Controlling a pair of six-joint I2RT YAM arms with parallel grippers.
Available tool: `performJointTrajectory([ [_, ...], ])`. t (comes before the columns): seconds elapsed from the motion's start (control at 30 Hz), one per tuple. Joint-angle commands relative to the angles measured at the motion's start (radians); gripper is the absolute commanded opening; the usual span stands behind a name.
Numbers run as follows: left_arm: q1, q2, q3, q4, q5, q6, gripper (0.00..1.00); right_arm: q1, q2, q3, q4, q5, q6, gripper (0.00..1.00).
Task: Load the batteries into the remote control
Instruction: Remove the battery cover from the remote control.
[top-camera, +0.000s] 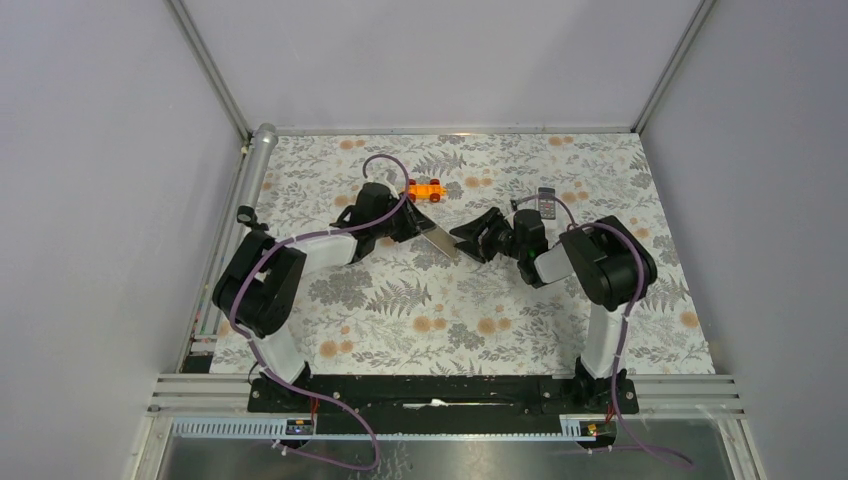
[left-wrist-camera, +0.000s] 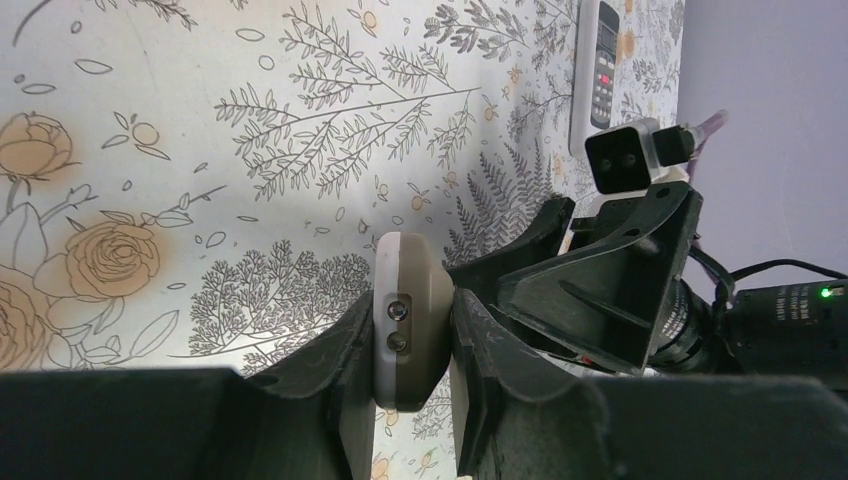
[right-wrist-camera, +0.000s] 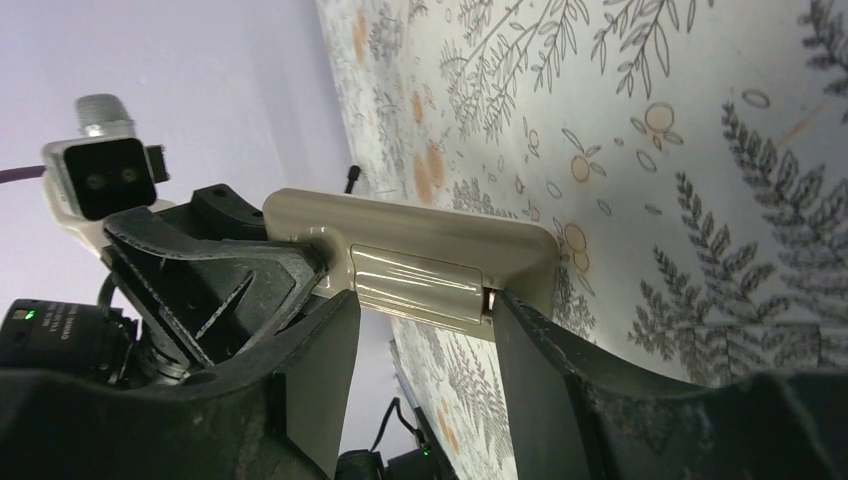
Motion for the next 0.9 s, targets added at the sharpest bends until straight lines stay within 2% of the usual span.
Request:
performJointTrajectory([
  [0.0,-0.027,0.038,-0.004,0.026,0.087,-0.025,0.00,0.026,0.100,-0.023,0.299,-0.094,0.128,0.60],
  [0.37,-0.052,0.111,0.075,-0.056,0.135,-0.007,0.00,0.044,0.232,0.052,0.720,-0.125,0.233,0.58],
  [0.87,-0.057,0.059,0.114,-0.229,-0.040,0.064,0.00,0.016,0.106,0.067,0.732,-0.116,0.151,0.57],
])
